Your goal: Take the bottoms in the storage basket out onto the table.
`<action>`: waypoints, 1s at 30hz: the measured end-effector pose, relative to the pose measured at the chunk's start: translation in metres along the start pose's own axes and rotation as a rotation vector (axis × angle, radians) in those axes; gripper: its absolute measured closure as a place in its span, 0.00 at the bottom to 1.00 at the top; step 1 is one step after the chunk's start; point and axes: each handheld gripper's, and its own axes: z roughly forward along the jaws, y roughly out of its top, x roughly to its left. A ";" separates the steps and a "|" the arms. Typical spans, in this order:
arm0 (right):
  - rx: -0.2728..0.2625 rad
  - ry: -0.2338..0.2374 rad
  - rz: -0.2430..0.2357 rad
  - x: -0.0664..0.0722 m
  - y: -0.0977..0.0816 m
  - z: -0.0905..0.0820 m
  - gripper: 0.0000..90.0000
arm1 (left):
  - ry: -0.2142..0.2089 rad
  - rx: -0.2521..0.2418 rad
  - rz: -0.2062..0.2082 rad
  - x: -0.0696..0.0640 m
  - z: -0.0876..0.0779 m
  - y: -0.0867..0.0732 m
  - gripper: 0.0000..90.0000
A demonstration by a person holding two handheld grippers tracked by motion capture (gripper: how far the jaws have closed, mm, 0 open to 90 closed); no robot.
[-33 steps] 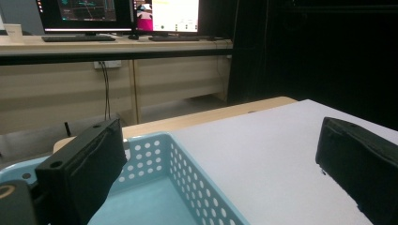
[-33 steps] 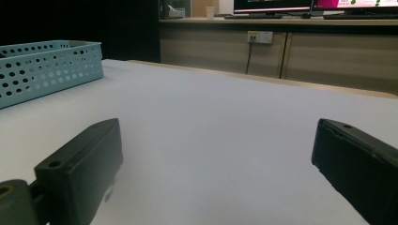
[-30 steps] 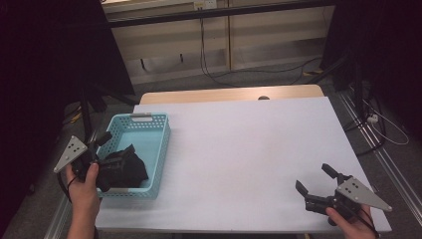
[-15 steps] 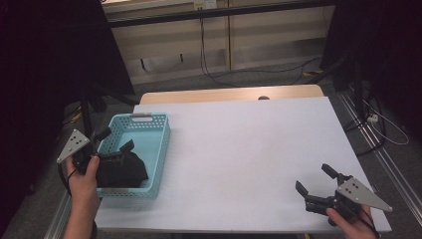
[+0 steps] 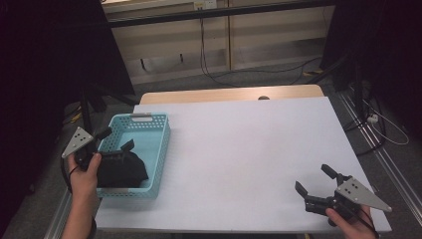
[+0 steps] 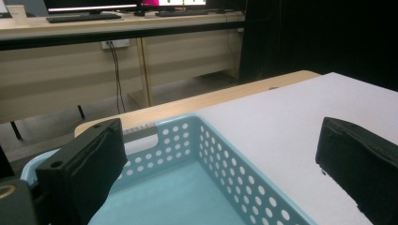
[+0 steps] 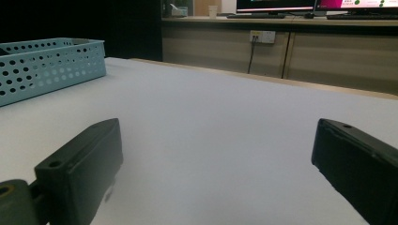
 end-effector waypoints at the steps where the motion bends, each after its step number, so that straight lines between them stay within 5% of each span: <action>1: 0.001 0.001 -0.001 0.000 0.000 0.000 0.02 | 0.004 0.008 0.010 0.002 0.000 -0.001 0.02; 10: 0.003 0.002 -0.002 0.000 0.000 0.000 0.02 | 0.011 0.048 0.013 0.009 0.004 -0.008 0.02; 30: 0.007 0.014 -0.011 0.002 -0.001 0.000 0.02 | 0.014 0.226 0.077 0.016 0.024 -0.026 0.02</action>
